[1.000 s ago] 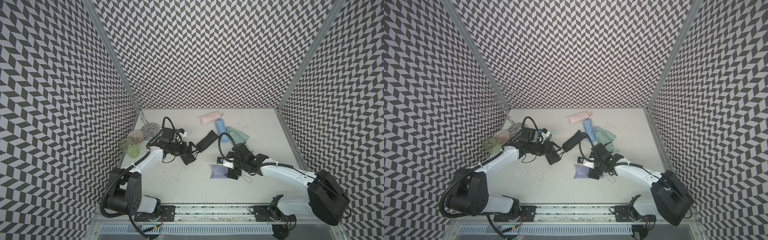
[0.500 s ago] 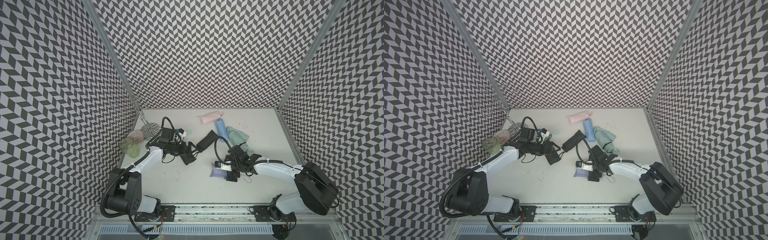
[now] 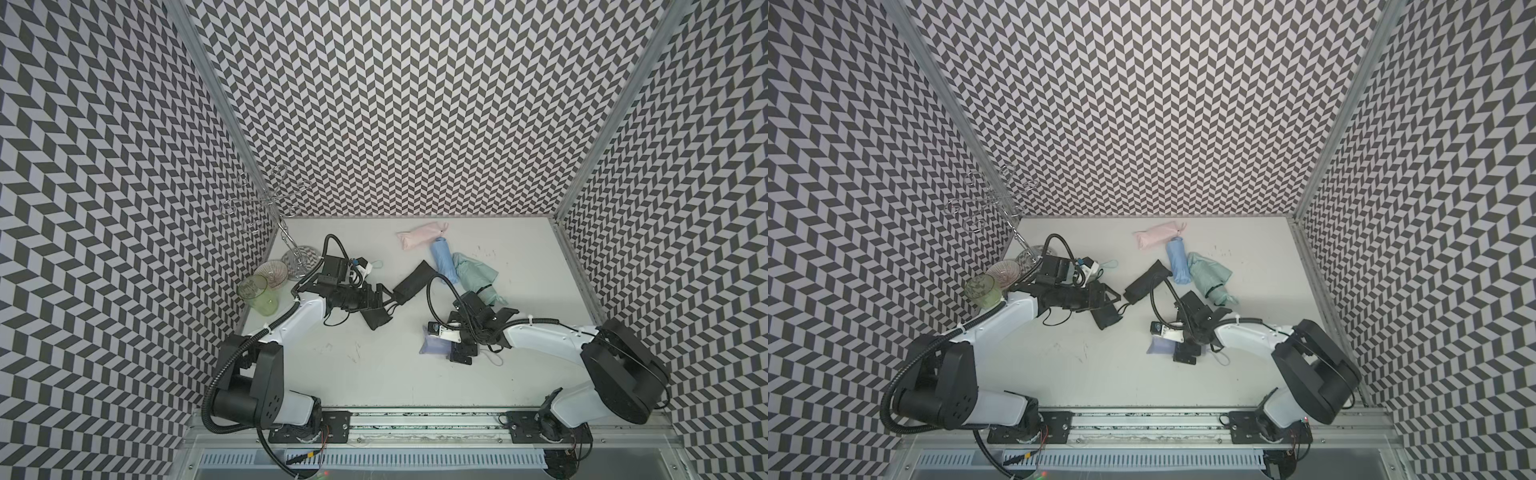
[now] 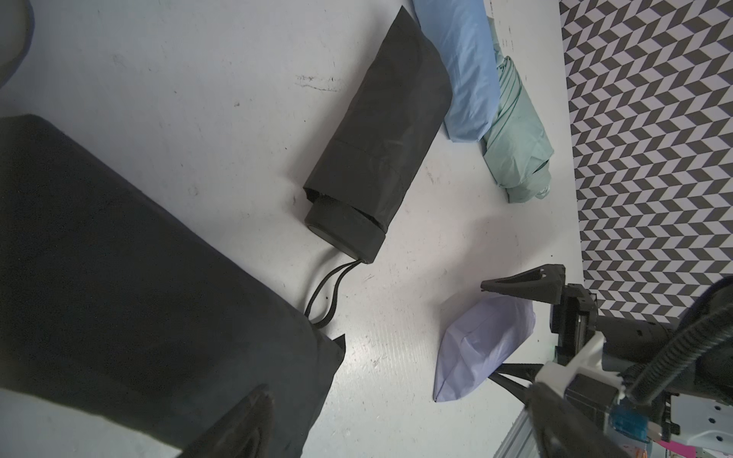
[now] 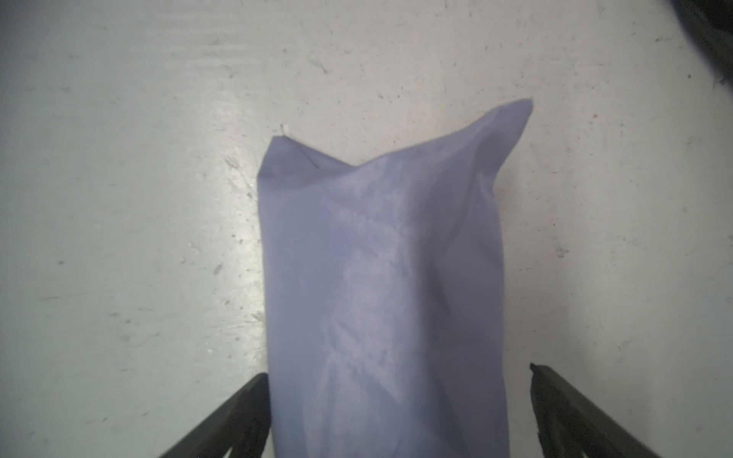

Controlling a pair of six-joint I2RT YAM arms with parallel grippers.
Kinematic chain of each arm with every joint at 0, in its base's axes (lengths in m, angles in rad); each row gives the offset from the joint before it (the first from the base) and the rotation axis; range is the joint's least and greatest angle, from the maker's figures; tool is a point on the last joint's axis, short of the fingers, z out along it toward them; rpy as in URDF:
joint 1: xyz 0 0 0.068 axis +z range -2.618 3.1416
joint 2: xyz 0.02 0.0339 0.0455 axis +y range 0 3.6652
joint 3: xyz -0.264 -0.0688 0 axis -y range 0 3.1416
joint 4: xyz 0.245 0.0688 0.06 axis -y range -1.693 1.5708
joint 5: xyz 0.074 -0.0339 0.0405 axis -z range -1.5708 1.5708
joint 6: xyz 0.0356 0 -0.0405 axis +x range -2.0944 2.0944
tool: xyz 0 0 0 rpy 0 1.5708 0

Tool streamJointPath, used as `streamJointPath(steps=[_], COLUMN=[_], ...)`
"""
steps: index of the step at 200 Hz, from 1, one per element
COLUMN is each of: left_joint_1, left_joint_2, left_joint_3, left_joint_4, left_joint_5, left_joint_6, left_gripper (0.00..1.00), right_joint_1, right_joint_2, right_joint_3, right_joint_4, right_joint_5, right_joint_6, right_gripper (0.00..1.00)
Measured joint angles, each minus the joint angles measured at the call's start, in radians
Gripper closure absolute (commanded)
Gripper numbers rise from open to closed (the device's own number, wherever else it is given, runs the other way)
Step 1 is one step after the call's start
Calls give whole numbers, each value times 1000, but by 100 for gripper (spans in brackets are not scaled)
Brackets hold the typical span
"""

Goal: Take umbrellas out of sleeves
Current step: Pick up the umbrella from the center of the board.

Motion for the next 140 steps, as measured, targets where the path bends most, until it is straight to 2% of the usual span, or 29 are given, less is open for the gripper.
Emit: streamJointPath(steps=[27, 51, 72, 114, 140], left_joint_1=[0, 0, 0, 0, 0], left_joint_2=[0, 3, 5, 10, 13], left_joint_3=[0, 0, 0, 0, 0], left_joint_4=[0, 0, 0, 1, 16], left_joint_5=[0, 3, 6, 21, 72], left_joint_6=[0, 0, 0, -1, -15], left_gripper=[0, 0, 0, 0, 0], right_joint_1=[0, 0, 0, -14, -41], right_joint_2=[9, 14, 13, -23, -90], right_joint_3=[4, 6, 6, -6, -19], right_joint_4=[2, -2, -1, 0, 0], right_joint_5=[-8, -14, -14, -33, -69], right_joint_6=[11, 10, 20, 53, 90], right_gripper=[17, 41, 48, 50, 50])
